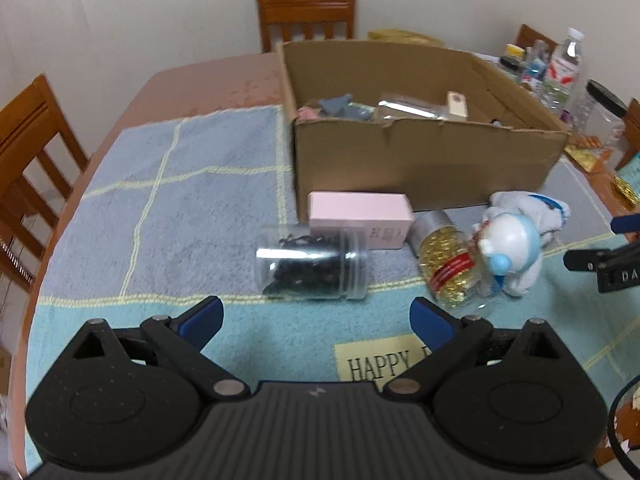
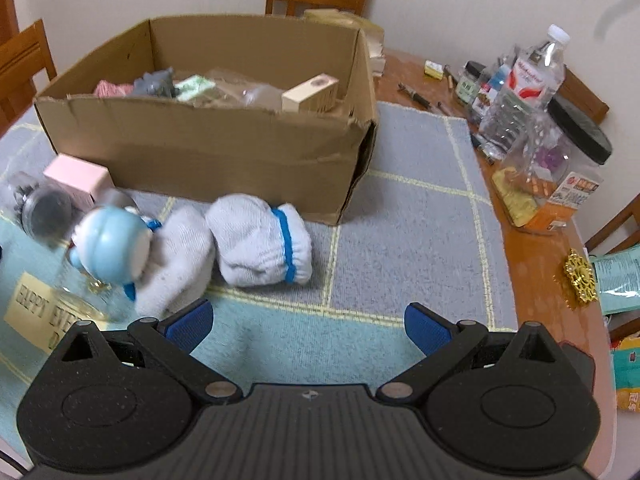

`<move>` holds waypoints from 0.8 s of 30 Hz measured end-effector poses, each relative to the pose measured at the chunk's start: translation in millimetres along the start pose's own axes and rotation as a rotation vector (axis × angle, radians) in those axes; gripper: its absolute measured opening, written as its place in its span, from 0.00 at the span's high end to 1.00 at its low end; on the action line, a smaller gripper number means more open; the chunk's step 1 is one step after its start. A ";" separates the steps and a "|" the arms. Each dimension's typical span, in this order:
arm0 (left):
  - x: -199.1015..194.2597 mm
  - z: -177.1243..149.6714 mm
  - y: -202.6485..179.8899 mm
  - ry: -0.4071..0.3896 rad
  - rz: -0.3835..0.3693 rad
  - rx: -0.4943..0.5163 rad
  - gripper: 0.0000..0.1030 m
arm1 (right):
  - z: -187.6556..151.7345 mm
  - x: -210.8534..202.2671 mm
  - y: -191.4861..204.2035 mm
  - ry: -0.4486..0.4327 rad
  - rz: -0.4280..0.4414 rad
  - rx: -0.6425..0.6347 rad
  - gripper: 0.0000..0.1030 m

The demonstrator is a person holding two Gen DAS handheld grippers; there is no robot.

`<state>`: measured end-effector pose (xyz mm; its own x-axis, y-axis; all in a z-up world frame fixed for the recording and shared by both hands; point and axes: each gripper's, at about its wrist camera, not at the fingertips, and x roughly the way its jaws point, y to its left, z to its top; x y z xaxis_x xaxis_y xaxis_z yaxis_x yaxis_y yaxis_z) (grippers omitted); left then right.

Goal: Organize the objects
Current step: 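Move the left gripper to the clear hair-tie jar while right approaches the white knit sock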

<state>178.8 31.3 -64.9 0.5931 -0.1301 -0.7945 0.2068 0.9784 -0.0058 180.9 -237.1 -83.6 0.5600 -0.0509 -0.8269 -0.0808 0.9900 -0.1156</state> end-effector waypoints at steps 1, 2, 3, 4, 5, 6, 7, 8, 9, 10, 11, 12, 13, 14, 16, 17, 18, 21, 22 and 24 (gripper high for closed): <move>1.6 0.3 1.3 0.006 0.008 -0.008 0.03 | 0.5 3.1 0.6 0.001 0.005 -0.006 0.00; 2.9 0.3 2.0 0.007 0.017 -0.012 0.03 | 1.3 6.7 1.3 0.002 0.012 -0.014 0.00; 3.9 0.5 2.0 0.007 0.028 -0.015 0.03 | 1.4 11.7 1.9 0.003 0.021 -0.024 0.00; 4.9 0.5 2.3 0.008 0.037 -0.019 0.03 | 1.4 15.8 2.4 -0.003 0.029 -0.034 0.00; 5.4 0.7 2.4 0.009 0.049 -0.030 0.03 | 1.5 20.1 3.2 -0.010 0.033 -0.047 0.00; 5.5 0.5 2.5 0.011 0.060 -0.041 0.03 | 1.1 25.4 3.8 -0.010 0.037 -0.062 0.00; 5.6 0.2 2.4 0.017 0.067 -0.049 0.03 | 0.5 29.9 3.4 -0.008 0.044 -0.072 0.00; 6.3 0.0 2.0 0.023 0.073 -0.053 0.03 | 0.0 34.5 2.7 -0.010 0.057 -0.080 0.00; 6.6 -0.2 1.3 0.027 0.082 -0.056 0.03 | -0.4 37.7 1.7 -0.012 0.065 -0.084 0.00; 6.7 -0.2 1.3 0.031 0.089 -0.059 0.03 | -0.1 41.8 0.7 -0.008 0.073 -0.087 0.00; 7.2 0.0 1.3 0.034 0.090 -0.066 0.03 | 0.3 45.4 0.0 -0.005 0.080 -0.089 0.00; 7.5 0.5 1.1 0.037 0.088 -0.074 0.03 | 0.4 49.4 -0.9 -0.005 0.088 -0.090 0.00; 7.5 1.0 1.5 0.040 0.088 -0.085 0.03 | 1.0 50.6 -3.0 -0.018 0.105 -0.085 0.00; 7.6 1.9 1.1 0.041 0.088 -0.096 0.03 | 2.1 52.9 -4.6 -0.022 0.119 -0.077 0.00; 7.6 3.3 -0.1 0.043 0.095 -0.108 0.03 | 5.0 57.3 -7.3 -0.024 0.150 -0.052 0.00; 7.4 4.0 -1.3 0.043 0.098 -0.109 0.03 | 5.5 58.3 -8.3 -0.028 0.161 -0.042 0.00; 7.5 4.6 -2.1 0.045 0.102 -0.109 0.03 | 6.3 59.5 -7.6 -0.041 0.158 -0.041 0.00; 6.9 5.1 -3.2 0.050 0.104 -0.122 0.03 | 9.9 62.5 -4.1 -0.063 0.166 -0.052 0.00; 7.3 5.4 -3.3 0.052 0.105 -0.128 0.03 | 11.3 63.7 -3.4 -0.070 0.167 -0.053 0.00; 9.2 5.9 -5.1 0.061 0.109 -0.129 0.03 | 14.1 66.1 -3.7 -0.078 0.168 -0.050 0.00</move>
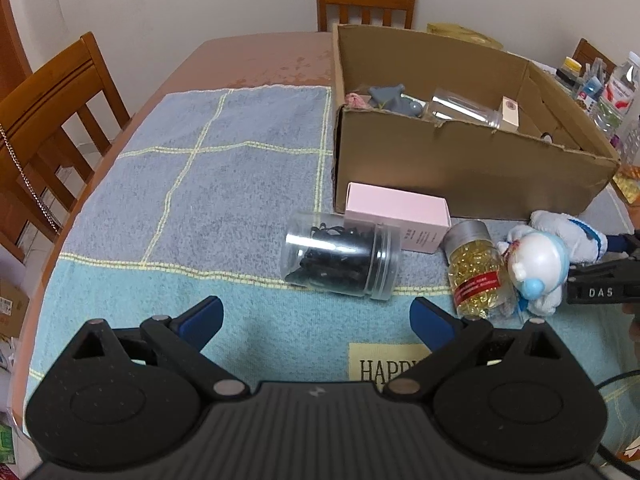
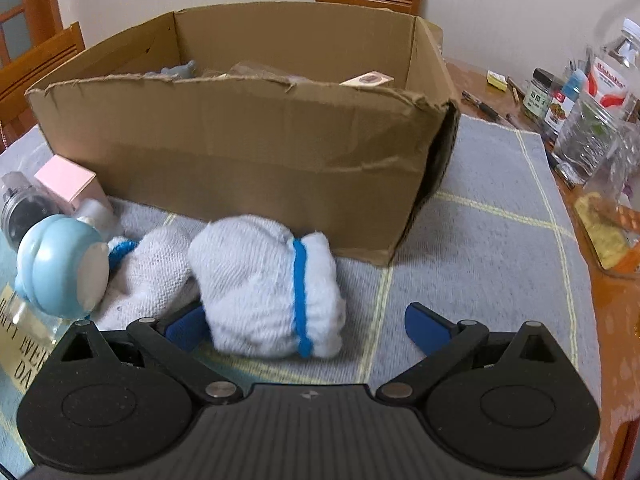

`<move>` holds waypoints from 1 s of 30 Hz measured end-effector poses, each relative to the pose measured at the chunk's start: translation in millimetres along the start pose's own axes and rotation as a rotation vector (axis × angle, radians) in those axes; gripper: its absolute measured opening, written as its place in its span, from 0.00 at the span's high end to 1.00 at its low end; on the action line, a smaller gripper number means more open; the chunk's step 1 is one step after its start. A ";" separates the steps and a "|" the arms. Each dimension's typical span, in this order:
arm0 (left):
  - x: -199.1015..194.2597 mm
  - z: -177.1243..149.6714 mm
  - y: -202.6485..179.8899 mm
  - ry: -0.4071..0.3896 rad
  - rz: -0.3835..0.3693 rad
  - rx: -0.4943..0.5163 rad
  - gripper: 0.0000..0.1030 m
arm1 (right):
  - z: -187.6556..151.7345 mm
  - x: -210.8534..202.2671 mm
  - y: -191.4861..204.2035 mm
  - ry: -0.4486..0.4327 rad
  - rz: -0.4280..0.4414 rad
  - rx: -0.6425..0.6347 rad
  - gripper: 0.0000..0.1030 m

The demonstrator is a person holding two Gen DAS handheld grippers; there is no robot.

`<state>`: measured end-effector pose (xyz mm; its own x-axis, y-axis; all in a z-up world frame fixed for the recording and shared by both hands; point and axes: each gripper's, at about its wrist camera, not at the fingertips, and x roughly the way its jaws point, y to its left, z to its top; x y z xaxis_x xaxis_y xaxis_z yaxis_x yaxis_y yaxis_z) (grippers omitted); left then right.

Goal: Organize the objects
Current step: 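Move the left gripper to the clear hair-tie jar while right approaches the white knit sock, then grasp the clear hair-tie jar with the left gripper while right grasps the white knit sock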

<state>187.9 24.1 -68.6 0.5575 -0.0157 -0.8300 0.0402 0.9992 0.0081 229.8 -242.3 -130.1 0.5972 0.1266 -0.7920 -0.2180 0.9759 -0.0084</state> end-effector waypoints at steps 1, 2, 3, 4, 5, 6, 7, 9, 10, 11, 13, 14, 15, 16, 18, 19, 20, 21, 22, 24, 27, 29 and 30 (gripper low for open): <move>0.7 0.0 -1.7 0.003 0.002 0.006 0.03 | 1.2 0.5 -0.9 0.001 0.002 -0.001 0.00; 1.4 -0.1 -3.4 0.003 0.005 0.014 0.03 | 1.8 0.3 -2.3 0.003 0.006 -0.005 0.00; 2.2 -0.3 -5.4 0.004 0.007 0.021 0.03 | 1.2 -0.5 -3.7 0.003 0.009 -0.011 0.00; 3.3 -0.3 -7.6 0.007 0.007 0.028 0.03 | 0.1 -1.6 -5.8 0.005 0.009 -0.014 0.00; 4.6 -0.6 -9.6 0.008 0.006 0.035 0.03 | -1.9 -4.9 -10.8 0.007 0.007 -0.011 0.00; 6.0 -1.1 -10.8 0.010 0.004 0.038 0.03 | -4.0 -6.4 -15.2 0.010 0.004 -0.007 0.00; 7.9 -1.7 -12.1 0.013 0.000 0.040 0.03 | -5.8 -7.8 -18.6 0.014 -0.003 0.000 0.00; 14.0 -4.4 -14.2 0.020 -0.009 0.043 0.03 | -11.0 -12.7 -28.2 0.027 -0.019 0.024 0.00; 17.6 -6.3 -14.9 0.021 -0.010 0.046 0.03 | -12.9 -14.5 -32.4 0.030 -0.024 0.029 0.00; 22.0 -8.2 -15.7 0.025 -0.009 0.052 0.03 | -15.1 -15.8 -37.1 0.032 -0.027 0.033 0.00; 30.5 -11.8 -16.4 0.034 -0.010 0.060 0.03 | -17.6 -14.6 -44.8 0.036 -0.028 0.036 0.00; 35.0 -13.7 -16.6 0.042 -0.010 0.061 0.03 | -19.0 -14.7 -46.8 0.037 -0.028 0.037 0.00; 39.4 -15.1 -16.2 0.049 -0.010 0.059 0.03 | -19.7 -15.3 -46.6 0.039 -0.031 0.038 0.00; 43.1 -16.1 -15.7 0.055 -0.012 0.055 0.03 | -19.9 -15.4 -46.2 0.039 -0.033 0.041 0.00; 51.0 -18.3 -14.0 0.074 -0.020 0.041 0.03 | -19.5 -15.2 -44.2 0.040 -0.039 0.048 0.00; 52.5 -19.7 -12.4 0.064 -0.033 0.026 0.01 | -19.9 -15.4 -43.8 0.039 -0.042 0.051 0.00; 52.7 -21.0 -12.0 0.051 -0.032 0.022 0.01 | -19.4 -14.6 -42.0 0.039 -0.043 0.052 0.00; 53.5 -21.7 -13.5 0.044 -0.028 0.034 0.00 | -19.9 -14.8 -41.7 0.038 -0.044 0.053 0.00; 54.0 -22.1 -14.0 0.038 -0.030 0.037 0.00 | -20.5 -15.6 -41.6 0.037 -0.045 0.054 0.00; 55.4 -21.3 -14.3 0.025 -0.028 0.031 0.00 | -21.1 -16.1 -41.5 0.038 -0.044 0.054 0.00; 58.7 -19.9 -14.7 -0.004 -0.027 0.031 0.00 | -21.6 -15.8 -41.3 0.037 -0.044 0.053 0.00; 60.8 -18.3 -14.5 -0.026 -0.023 0.026 0.00 | -20.7 -15.3 -41.4 0.037 -0.043 0.052 0.00; 61.7 -17.5 -13.7 -0.038 -0.021 0.022 0.00 | -19.4 -15.3 -42.4 0.037 -0.043 0.052 0.00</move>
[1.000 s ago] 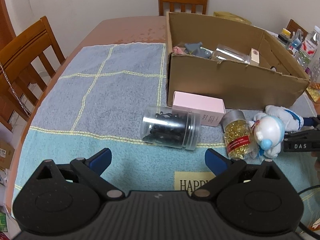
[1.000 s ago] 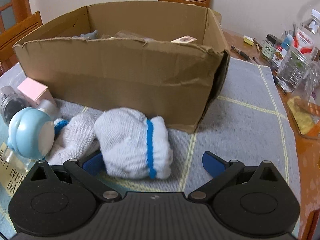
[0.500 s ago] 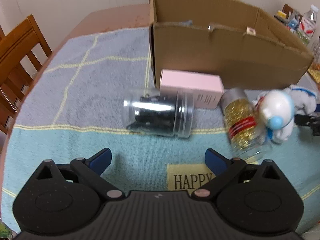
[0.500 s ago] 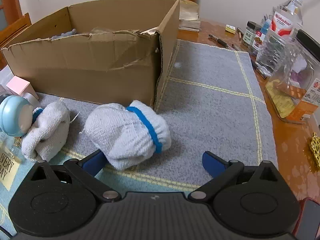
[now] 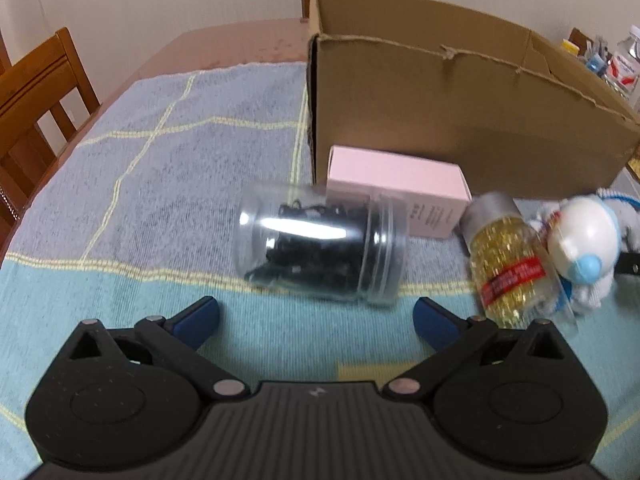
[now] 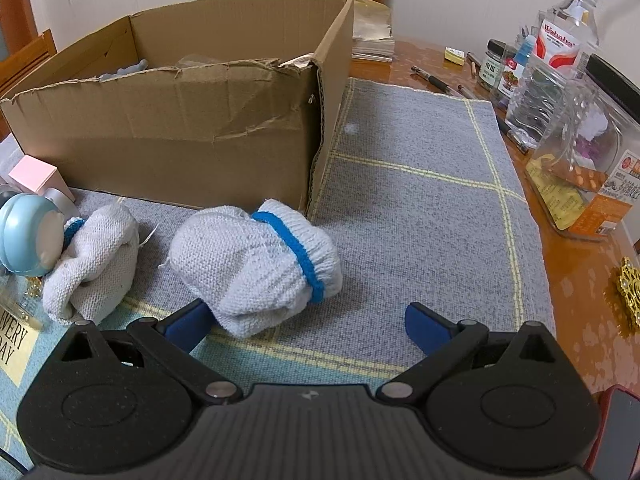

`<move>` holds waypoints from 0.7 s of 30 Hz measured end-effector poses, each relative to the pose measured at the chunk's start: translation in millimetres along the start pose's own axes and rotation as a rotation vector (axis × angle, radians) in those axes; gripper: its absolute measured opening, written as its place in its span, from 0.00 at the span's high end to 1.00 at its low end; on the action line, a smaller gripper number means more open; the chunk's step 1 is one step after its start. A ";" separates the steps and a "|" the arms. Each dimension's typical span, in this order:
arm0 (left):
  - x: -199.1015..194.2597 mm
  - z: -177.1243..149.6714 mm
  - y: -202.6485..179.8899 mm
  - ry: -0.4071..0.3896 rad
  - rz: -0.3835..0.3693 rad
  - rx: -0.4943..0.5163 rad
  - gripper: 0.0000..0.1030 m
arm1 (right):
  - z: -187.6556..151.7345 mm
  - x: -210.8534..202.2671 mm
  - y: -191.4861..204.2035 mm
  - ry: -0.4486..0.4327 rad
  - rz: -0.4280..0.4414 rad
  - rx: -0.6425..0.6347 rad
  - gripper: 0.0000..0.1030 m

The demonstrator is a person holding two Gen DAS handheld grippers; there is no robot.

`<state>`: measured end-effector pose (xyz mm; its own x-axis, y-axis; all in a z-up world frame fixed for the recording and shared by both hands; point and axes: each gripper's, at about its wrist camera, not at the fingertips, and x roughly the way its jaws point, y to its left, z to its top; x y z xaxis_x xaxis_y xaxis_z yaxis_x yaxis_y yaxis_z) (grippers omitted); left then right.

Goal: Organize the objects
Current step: 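Grasp the clear hair-tie jar with the left gripper while right grasps the white knit sock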

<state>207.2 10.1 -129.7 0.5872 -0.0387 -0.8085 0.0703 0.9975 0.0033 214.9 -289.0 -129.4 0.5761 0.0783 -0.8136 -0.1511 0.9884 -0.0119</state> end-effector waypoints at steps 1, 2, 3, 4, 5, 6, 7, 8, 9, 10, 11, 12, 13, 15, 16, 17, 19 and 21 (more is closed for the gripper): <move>0.8 1.5 1.4 -0.008 0.002 -0.005 0.00 | -0.1 0.2 -0.1 0.000 0.000 0.000 0.00; 3.0 3.9 2.7 -0.014 0.005 -0.009 0.00 | -0.1 0.4 -0.2 0.000 0.000 0.000 0.00; 4.8 6.2 3.9 -0.018 0.008 -0.013 0.00 | -0.3 0.4 0.1 0.000 0.000 0.000 0.00; 6.0 8.1 4.9 -0.020 0.009 -0.015 0.00 | -0.2 0.7 0.0 -0.001 0.000 0.000 0.00; 6.9 10.0 5.1 -0.019 0.012 -0.015 0.01 | -0.3 0.8 -0.7 -0.002 0.000 0.000 0.00; 6.5 10.9 4.9 -0.020 0.016 -0.014 0.01 | -0.5 0.8 -0.4 -0.002 0.000 0.000 0.00; 5.2 11.4 4.5 -0.026 0.021 -0.008 0.03 | 0.1 1.0 -0.1 -0.002 0.000 0.000 0.00; 3.2 12.0 3.8 -0.037 0.027 0.004 0.03 | 0.1 1.4 -0.2 -0.002 0.000 0.000 0.00; 1.2 12.7 3.6 -0.047 0.027 0.016 0.03 | -0.2 1.3 0.0 -0.003 0.000 0.000 0.00; -1.2 13.7 3.6 -0.056 0.025 0.025 0.04 | -0.3 1.4 0.2 -0.004 -0.001 0.000 0.00; -3.5 15.3 4.2 -0.065 0.024 0.029 0.05 | -0.3 1.5 0.1 -0.006 0.000 0.000 0.00; -5.0 16.7 5.2 -0.070 0.019 0.030 0.06 | -0.5 1.4 0.3 -0.008 -0.001 -0.001 0.00; -6.0 18.1 6.4 -0.075 0.015 0.029 0.07 | -1.0 1.3 0.5 -0.011 0.000 -0.002 0.00; -6.2 19.6 6.8 -0.077 0.018 0.030 0.12 | -1.0 1.0 1.2 -0.016 -0.001 -0.002 0.00; -5.5 20.0 7.7 -0.071 0.015 0.030 0.17 | -0.7 1.2 1.7 -0.017 -0.002 0.000 0.00; -3.6 20.7 8.8 -0.060 0.011 0.026 0.21 | -0.2 1.3 2.1 -0.015 -0.003 0.000 0.00; -1.9 22.1 11.2 -0.048 0.002 0.022 0.23 | 0.2 2.2 2.5 -0.009 0.003 -0.006 0.00; -3.1 22.2 12.0 -0.047 0.005 0.027 0.23 | 2.8 4.2 5.4 -0.010 0.020 -0.034 0.00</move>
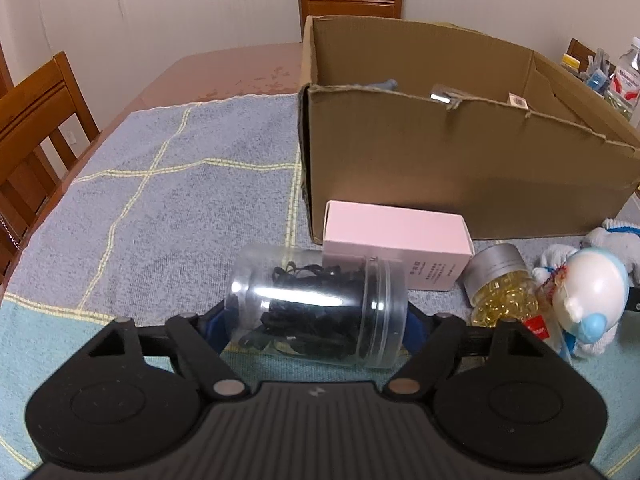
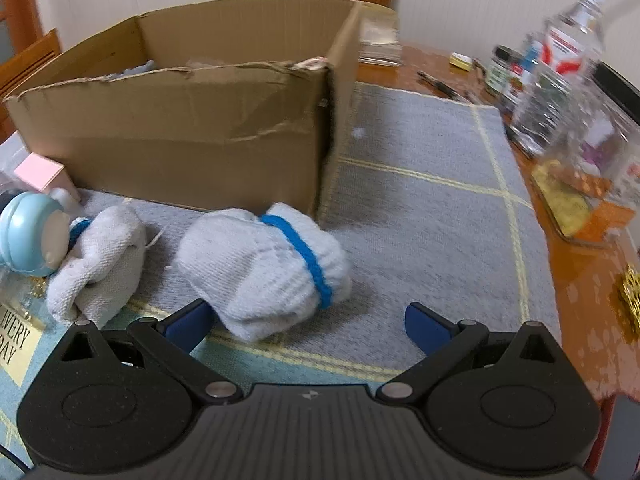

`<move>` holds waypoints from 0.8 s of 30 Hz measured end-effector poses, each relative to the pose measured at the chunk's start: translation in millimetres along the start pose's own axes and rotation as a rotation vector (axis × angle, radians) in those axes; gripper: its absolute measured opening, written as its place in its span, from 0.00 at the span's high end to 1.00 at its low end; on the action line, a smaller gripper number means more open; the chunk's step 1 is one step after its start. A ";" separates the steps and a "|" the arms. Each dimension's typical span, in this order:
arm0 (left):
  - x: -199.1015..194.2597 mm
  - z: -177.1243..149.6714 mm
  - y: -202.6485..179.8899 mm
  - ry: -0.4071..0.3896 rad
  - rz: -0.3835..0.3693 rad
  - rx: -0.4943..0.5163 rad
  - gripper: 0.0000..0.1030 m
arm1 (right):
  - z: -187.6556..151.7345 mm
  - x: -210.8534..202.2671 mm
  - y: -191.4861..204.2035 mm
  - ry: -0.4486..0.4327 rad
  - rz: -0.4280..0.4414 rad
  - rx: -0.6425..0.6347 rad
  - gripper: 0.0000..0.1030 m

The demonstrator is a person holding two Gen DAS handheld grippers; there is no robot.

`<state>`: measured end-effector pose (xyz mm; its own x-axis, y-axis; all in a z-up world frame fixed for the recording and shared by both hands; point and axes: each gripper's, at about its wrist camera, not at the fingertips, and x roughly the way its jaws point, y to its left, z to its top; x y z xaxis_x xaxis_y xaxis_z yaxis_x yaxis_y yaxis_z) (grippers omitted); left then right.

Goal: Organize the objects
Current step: 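Grasp the clear hair-tie jar with the left gripper while right grasps the white knit sock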

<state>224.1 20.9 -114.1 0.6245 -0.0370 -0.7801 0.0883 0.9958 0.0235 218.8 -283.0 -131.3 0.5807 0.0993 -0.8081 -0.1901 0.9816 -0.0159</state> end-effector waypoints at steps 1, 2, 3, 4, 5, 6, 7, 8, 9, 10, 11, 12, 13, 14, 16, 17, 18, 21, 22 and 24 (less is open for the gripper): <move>-0.9 0.5 -0.1 0.002 0.000 0.003 0.23 | 2.5 2.5 0.1 0.000 0.007 -0.011 0.00; -2.0 0.5 0.1 0.004 0.000 0.002 0.23 | 5.2 5.0 0.6 -0.001 0.014 -0.021 0.00; -2.2 1.0 0.6 0.007 -0.001 0.000 0.23 | 7.7 7.2 1.8 -0.002 0.022 -0.032 0.00; -2.3 1.6 1.6 0.011 -0.002 -0.003 0.23 | 9.9 8.9 2.7 -0.003 0.028 -0.038 0.00; -2.2 1.4 2.2 0.013 -0.003 -0.004 0.23 | 12.6 11.1 3.7 -0.002 0.035 -0.045 0.00; -3.0 1.2 2.0 0.015 -0.003 -0.004 0.23 | 14.9 12.7 5.0 0.000 0.041 -0.053 0.00; -2.1 1.6 1.9 0.017 -0.002 -0.003 0.23 | 16.3 12.2 6.9 0.005 0.046 -0.060 0.00; -1.2 2.0 1.5 0.020 -0.001 -0.002 0.23 | 18.8 14.7 8.4 0.015 0.052 -0.067 0.00; -1.1 2.2 1.1 0.022 0.001 -0.001 0.23 | 21.8 14.9 9.8 0.026 0.055 -0.071 0.00; -0.7 2.7 1.1 0.025 0.003 -0.001 0.23 | 24.5 15.7 11.0 0.039 0.055 -0.074 0.00; -1.0 2.6 0.5 0.028 0.005 -0.001 0.23 | 24.6 13.9 12.6 0.050 0.059 -0.075 0.01; -1.3 2.8 0.1 0.029 0.006 -0.003 0.23 | 25.0 12.7 13.0 0.055 0.062 -0.079 0.02; -1.4 2.4 -0.3 0.030 0.006 -0.004 0.23 | 25.8 12.0 14.3 0.058 0.063 -0.088 0.05; -1.2 2.7 -0.5 0.032 0.006 -0.004 0.23 | 27.0 11.2 15.6 0.060 0.066 -0.095 0.09; -1.6 3.3 -1.1 0.036 0.006 -0.003 0.23 | 29.6 10.2 18.1 0.066 0.075 -0.106 0.13; -1.7 3.8 -1.3 0.039 0.005 -0.003 0.23 | 31.6 9.6 19.7 0.070 0.068 -0.110 0.15; -1.0 4.6 -0.6 0.041 0.004 -0.002 0.23 | 33.1 8.9 20.8 0.073 0.059 -0.114 0.17; -0.9 5.9 0.1 0.043 0.000 -0.006 0.27 | 35.1 6.9 20.1 0.085 0.047 -0.116 0.21; -0.9 6.4 -0.1 0.045 -0.001 -0.006 0.27 | 36.1 6.7 19.7 0.092 0.048 -0.114 0.21; -1.9 7.1 -0.4 0.047 0.003 -0.007 0.27 | 36.9 6.0 19.5 0.100 0.047 -0.113 0.22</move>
<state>228.4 20.0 -108.2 0.5872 -0.0304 -0.8089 0.0811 0.9965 0.0215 247.8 -257.2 -114.7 0.4884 0.1228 -0.8639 -0.3061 0.9512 -0.0379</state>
